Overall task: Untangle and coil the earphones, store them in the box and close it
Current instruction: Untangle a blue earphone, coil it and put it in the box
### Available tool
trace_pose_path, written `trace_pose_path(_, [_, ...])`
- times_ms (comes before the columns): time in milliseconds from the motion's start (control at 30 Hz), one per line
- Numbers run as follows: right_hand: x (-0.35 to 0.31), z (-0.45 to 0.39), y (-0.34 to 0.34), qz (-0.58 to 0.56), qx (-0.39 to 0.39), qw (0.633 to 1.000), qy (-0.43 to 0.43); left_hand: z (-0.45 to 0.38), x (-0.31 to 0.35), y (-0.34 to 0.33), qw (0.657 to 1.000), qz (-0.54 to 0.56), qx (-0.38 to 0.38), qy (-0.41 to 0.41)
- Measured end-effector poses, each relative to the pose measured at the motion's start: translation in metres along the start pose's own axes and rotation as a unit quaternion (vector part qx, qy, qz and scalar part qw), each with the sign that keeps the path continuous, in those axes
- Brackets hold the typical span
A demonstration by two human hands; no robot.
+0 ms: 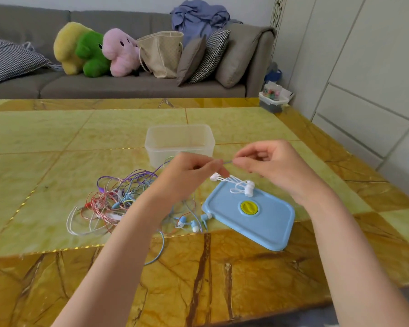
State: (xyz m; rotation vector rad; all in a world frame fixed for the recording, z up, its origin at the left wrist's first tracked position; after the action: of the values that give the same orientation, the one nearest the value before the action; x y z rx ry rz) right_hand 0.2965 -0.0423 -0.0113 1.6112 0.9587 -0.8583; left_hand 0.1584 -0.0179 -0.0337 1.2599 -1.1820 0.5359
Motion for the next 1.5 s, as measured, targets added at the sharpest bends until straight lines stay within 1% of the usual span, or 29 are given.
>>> trace_pose_path(67, [0.007,-0.001,0.016,0.014,0.04,0.999,-0.011,0.002,-0.004,0.008,0.999,0.031,0.007,0.021])
trace_pose_path(133, [0.01,-0.001,0.022,0.032,0.06,0.998,-0.011,0.005,-0.006,0.002,0.997,0.055,-0.031,0.037])
trace_pose_path(200, [0.009,-0.001,0.012,0.028,0.05,0.998,-0.006,0.01,-0.004,-0.016,0.992,0.073,-0.087,0.054])
trace_pose_path(267, [0.005,0.0,-0.006,0.018,0.016,1.0,0.006,0.014,-0.005,-0.03,0.984,0.111,-0.11,0.088])
trace_pose_path(367, [-0.001,0.001,-0.024,0.02,-0.01,0.999,0.026,0.013,-0.008,-0.031,0.971,0.187,-0.081,0.122])
trace_pose_path(500, [0.0,-0.004,-0.012,-0.05,0.021,0.998,0.02,0.008,-0.015,-0.014,0.964,0.227,-0.052,0.129])
trace_pose_path(567, [0.0,-0.004,-0.01,-0.079,0.022,0.997,0.011,0.008,-0.013,-0.014,0.956,0.259,-0.069,0.121])
trace_pose_path(667, [-0.001,-0.003,-0.018,-0.089,0.005,0.996,0.01,0.013,-0.007,-0.026,0.939,0.296,-0.123,0.124])
trace_pose_path(733, [-0.001,-0.002,-0.022,-0.091,0.001,0.996,0.007,0.015,-0.008,-0.03,0.935,0.3,-0.129,0.138])
trace_pose_path(800, [0.001,-0.001,-0.025,-0.091,-0.005,0.996,-0.009,0.012,-0.009,-0.026,0.929,0.324,-0.102,0.148])
trace_pose_path(833, [0.005,-0.001,-0.027,-0.085,-0.007,0.996,-0.024,0.01,-0.008,-0.021,0.919,0.357,-0.081,0.149])
trace_pose_path(933, [0.024,-0.001,-0.029,-0.018,0.001,0.996,-0.088,0.002,-0.014,0.0,0.867,0.476,0.01,0.147])
trace_pose_path(967, [0.029,0.001,-0.033,-0.006,-0.014,0.993,-0.114,0.0,-0.019,0.007,0.854,0.497,0.04,0.147])
trace_pose_path(1033, [0.031,0.008,-0.057,-0.04,-0.096,0.984,-0.144,-0.001,-0.026,0.012,0.838,0.518,0.078,0.151])
trace_pose_path(1100, [0.022,0.018,-0.085,-0.095,-0.183,0.969,-0.132,-0.002,-0.027,0.011,0.831,0.527,0.091,0.15])
trace_pose_path(1200, [0.011,0.025,-0.104,-0.109,-0.244,0.959,-0.094,-0.003,-0.022,0.009,0.834,0.527,0.093,0.135])
trace_pose_path(1300, [0.003,0.033,-0.108,-0.096,-0.295,0.947,-0.09,-0.004,-0.016,0.006,0.825,0.548,0.068,0.123])
trace_pose_path(1333, [0.003,0.034,-0.106,-0.077,-0.295,0.948,-0.091,-0.003,-0.014,0.003,0.819,0.558,0.048,0.123])
trace_pose_path(1400, [0.01,0.027,-0.094,-0.014,-0.262,0.96,-0.1,0.0,-0.008,-0.004,0.802,0.584,-0.006,0.13])
trace_pose_path(1433, [0.017,0.023,-0.085,0.029,-0.238,0.965,-0.108,0.001,-0.006,-0.006,0.802,0.582,-0.03,0.132])
trace_pose_path(1467, [0.024,0.02,-0.077,0.064,-0.217,0.967,-0.118,0.002,-0.005,-0.008,0.814,0.563,-0.047,0.134])
trace_pose_path(1500, [0.03,0.018,-0.069,0.083,-0.199,0.968,-0.131,0.004,-0.005,-0.01,0.834,0.531,-0.06,0.138])
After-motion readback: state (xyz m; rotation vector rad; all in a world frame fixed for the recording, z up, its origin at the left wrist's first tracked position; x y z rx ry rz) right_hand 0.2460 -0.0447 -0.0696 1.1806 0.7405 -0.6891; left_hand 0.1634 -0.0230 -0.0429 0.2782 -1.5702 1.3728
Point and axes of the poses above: each hand's wrist, its own z-axis away from the middle knuckle, its own y-axis out of the back of the hand, x = y × z, the point moved 9 cm from there along -z, towards the middle knuckle, and after that the axes turned 3 degrees about x, right-handed, at the moved point
